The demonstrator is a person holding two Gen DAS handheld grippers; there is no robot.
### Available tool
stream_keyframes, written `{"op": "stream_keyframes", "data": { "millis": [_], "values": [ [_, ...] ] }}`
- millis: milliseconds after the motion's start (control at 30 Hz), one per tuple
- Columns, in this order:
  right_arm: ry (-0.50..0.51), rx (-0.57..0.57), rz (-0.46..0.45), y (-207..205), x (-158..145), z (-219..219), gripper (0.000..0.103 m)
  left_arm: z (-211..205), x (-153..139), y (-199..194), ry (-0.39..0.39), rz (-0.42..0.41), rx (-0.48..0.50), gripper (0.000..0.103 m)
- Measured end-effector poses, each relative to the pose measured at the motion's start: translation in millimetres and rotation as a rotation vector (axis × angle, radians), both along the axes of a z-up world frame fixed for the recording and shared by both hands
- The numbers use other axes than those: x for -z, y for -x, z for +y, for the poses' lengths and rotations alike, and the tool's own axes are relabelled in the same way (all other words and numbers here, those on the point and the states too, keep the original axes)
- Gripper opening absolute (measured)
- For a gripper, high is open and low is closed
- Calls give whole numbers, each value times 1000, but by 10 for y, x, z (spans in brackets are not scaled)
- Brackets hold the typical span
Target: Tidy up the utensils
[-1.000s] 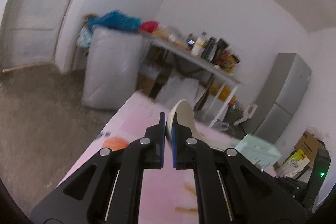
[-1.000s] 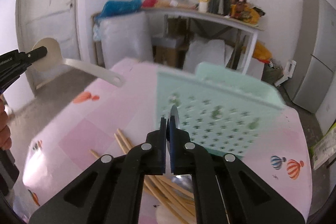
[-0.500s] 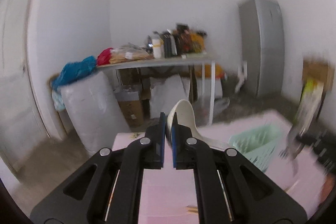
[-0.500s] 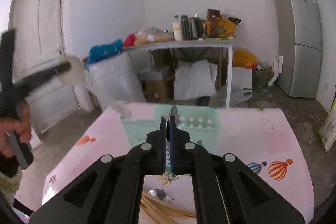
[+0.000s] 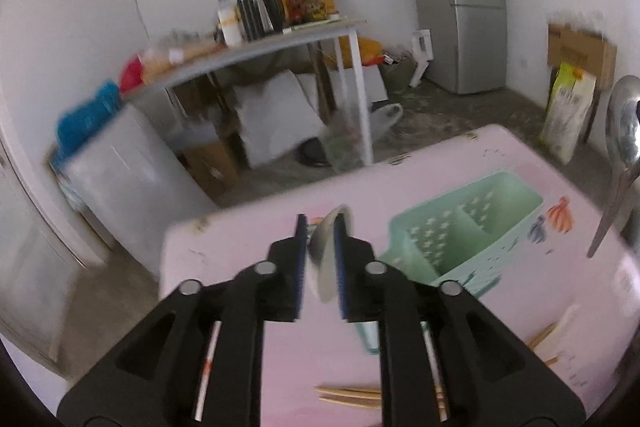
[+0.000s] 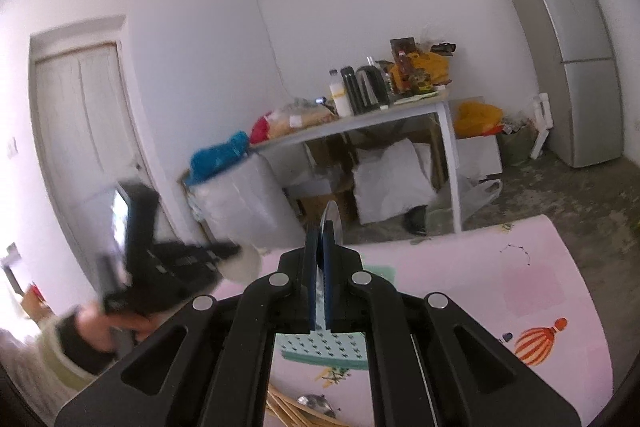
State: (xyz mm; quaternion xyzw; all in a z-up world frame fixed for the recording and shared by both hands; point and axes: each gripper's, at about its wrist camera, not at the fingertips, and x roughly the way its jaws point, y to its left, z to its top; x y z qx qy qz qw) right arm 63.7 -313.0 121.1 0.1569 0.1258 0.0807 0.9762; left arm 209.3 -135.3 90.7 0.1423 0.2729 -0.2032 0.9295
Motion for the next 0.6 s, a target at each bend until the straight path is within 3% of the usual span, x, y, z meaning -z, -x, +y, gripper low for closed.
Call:
{"op": "stream_keyframes", "data": {
  "millis": [67,167,433,600],
  "values": [
    [-35,-22,-23,-2,-97,-88,3,74,21,-6,64,16,-11,33],
    [-92,-66,-64,-21,-258,-222,3,168,10,10,122,12,-24,40],
    [-283,-218,-190,-167,-520,-441,3,442,-96,164,252,-45,-62,40],
    [-343,-257,-180,-494,-329,-380,3,585,-62,312,316,-56,-62,40]
  ]
}}
